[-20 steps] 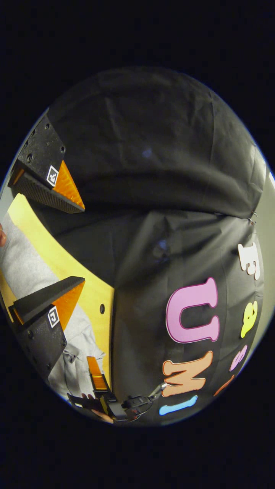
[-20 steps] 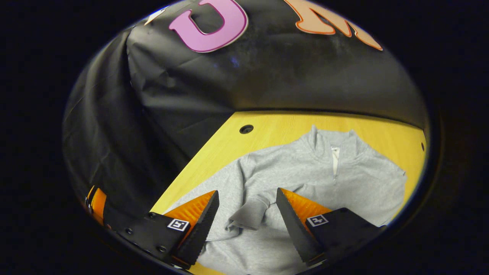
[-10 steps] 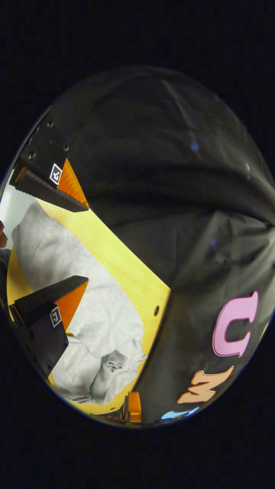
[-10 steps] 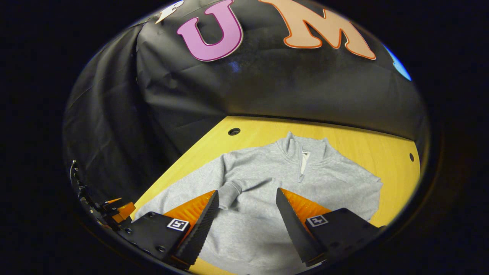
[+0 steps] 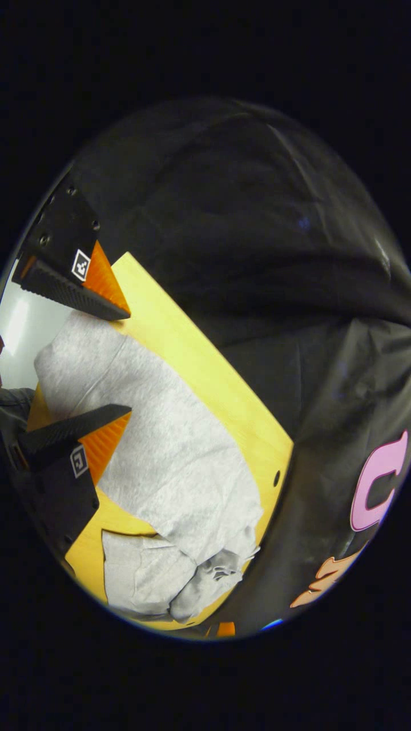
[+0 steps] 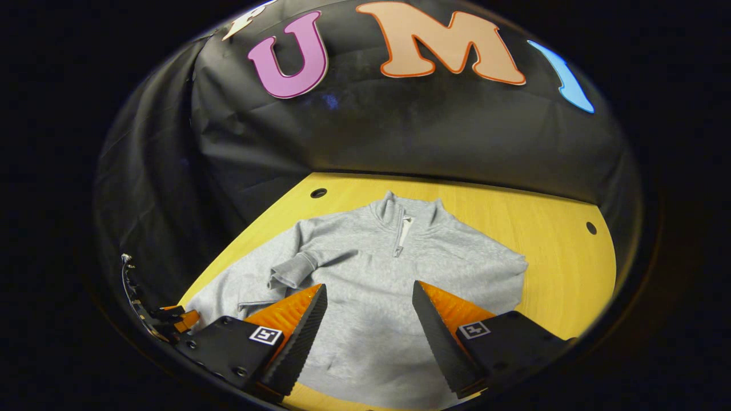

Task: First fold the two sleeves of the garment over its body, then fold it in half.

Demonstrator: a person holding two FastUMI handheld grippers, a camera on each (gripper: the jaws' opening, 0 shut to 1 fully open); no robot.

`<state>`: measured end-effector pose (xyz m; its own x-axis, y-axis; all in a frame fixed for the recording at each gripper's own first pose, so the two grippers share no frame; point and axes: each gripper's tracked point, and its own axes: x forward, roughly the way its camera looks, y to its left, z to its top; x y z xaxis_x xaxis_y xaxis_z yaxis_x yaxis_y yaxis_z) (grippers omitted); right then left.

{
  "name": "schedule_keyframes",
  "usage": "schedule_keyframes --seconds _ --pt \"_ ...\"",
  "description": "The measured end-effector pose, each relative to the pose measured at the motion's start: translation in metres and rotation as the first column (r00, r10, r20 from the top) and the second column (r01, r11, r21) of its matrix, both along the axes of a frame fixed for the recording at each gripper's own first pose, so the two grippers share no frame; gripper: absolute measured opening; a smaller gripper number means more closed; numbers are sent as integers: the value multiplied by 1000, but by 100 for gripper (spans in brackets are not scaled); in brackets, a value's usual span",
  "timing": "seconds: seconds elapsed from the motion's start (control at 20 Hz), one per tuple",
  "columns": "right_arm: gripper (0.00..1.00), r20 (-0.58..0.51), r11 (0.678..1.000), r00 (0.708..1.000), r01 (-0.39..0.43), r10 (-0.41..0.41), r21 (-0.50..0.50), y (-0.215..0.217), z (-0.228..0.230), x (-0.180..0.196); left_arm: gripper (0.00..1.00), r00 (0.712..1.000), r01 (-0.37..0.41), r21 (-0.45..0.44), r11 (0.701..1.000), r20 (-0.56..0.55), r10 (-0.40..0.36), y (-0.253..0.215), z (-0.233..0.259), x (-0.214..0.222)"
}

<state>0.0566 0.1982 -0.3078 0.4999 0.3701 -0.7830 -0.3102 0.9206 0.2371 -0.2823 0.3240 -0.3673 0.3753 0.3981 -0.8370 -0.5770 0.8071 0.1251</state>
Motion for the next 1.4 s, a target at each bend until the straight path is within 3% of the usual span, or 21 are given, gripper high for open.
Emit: schedule_keyframes --seconds 0.05,0.2,0.35,0.65,0.95,1.15,1.4 --pt "96 0 1000 1000 6 -6 -2 -6 1 -1 75 1000 -3 -16 1000 -2 3 -5 -5 2" --pt "96 29 999 999 40 -39 -15 -27 8 0 52 1000 -12 -31 999 9 13 -15 -7 9" --pt "96 27 998 997 68 -67 -11 -37 7 -5 3 998 0 38 999 -57 2 -8 -10 16" --pt "96 48 992 991 125 -124 -22 -75 17 -11 0 999 41 102 994 6 -42 10 30 78" --pt "96 56 979 978 203 -200 -35 -116 24 -23 0 983 50 130 990 172 -72 5 85 165" --pt "96 82 966 965 254 -249 -56 -149 31 -31 0 949 175 163 971 235 -211 -28 113 226" --pt "96 66 937 938 345 -341 -61 -189 32 -54 0 890 303 106 947 324 -321 -101 132 304"
